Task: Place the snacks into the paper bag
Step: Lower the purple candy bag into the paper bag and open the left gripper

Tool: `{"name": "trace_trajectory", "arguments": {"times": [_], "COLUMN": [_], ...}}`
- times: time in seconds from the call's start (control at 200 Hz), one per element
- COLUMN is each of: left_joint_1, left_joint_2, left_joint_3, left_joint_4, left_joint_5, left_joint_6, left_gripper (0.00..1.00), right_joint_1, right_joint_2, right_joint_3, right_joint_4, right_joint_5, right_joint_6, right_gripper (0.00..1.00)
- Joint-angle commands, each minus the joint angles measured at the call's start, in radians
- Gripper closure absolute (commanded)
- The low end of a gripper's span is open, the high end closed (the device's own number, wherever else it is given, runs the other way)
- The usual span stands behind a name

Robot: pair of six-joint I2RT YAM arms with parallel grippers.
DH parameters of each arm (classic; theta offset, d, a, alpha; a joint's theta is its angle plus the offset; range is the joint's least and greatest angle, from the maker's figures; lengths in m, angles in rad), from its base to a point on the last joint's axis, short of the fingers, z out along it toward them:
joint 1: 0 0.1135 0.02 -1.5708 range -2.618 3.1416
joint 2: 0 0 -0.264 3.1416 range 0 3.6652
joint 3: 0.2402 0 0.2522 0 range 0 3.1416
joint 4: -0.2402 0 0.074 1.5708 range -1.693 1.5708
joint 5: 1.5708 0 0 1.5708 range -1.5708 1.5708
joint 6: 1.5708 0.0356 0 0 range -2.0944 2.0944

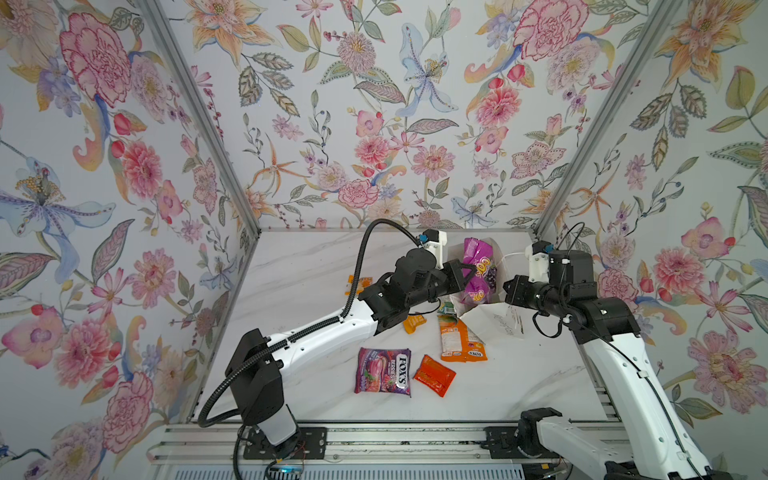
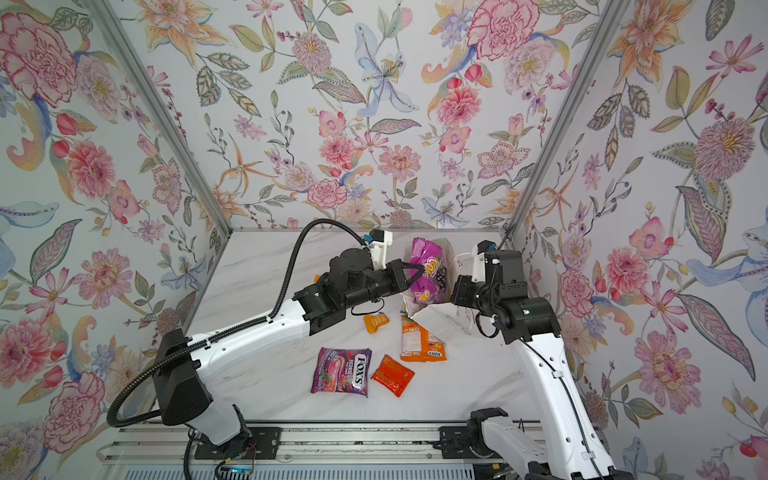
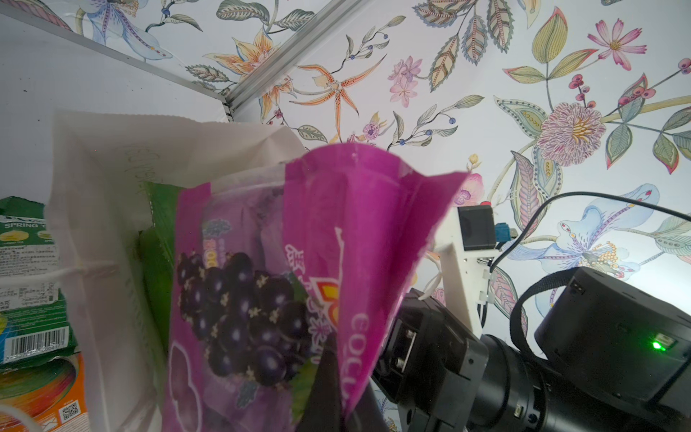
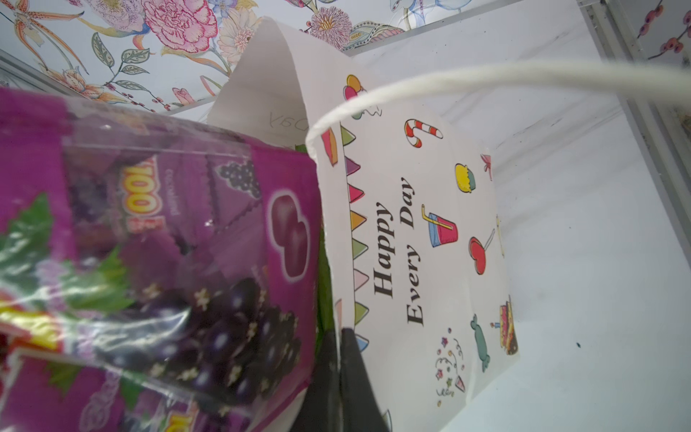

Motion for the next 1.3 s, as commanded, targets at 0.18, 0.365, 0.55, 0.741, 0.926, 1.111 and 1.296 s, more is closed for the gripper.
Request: {"name": "trace_trajectory", "arguments": {"times": [0.18,0.365,0.55,0.741,0.926,1.111,1.296], "left_joint_1": [-0.011,-0.016,-0.022,-0.028,-0.034,-0.039,-0.039], "left_joint_2": [0.147,0.233,0.284,0.371,0.465,0.569,0.631], "left_joint_3": [0.224,0.338,0.393,0.511,0.695,0.916,1.033], "left_joint_4": [0.105,0.107,0.05,-0.117,-0.321,-0.509,-0.605], "left_joint_5": [0.087,0.128,0.127,0.139,0.129,0.107,0.086], "left_joint_6": [-0.049,-0.089,-0.092,-0.054,0.02,0.102,0.153], "left_gripper": [1.0,1.0,1.0,1.0,1.0,1.0,0.95], "right_joint_1": [-0.128,-0.158,-0.217,-0.251,-0.265,-0.253,-0.213], "right_joint_2": [-0.039,-0.075,-0.094,-0.106,-0.119,-0.121,-0.106], "right_joint_3": [-0.042,-0.085,-0.102,-0.123,-0.136,-0.138,-0.131], "right_joint_4": [0.04,0.047,0.046,0.046,0.046,0.047,0.046], "right_joint_5": [-0.111,-0.108,-0.124,-0.119,-0.104,-0.092,-0.081], "right_joint_6": [0.035,0.051,0.059,0.069,0.079,0.076,0.067], "right_gripper": [1.0,1.0,1.0,1.0,1.0,1.0,1.0]}}
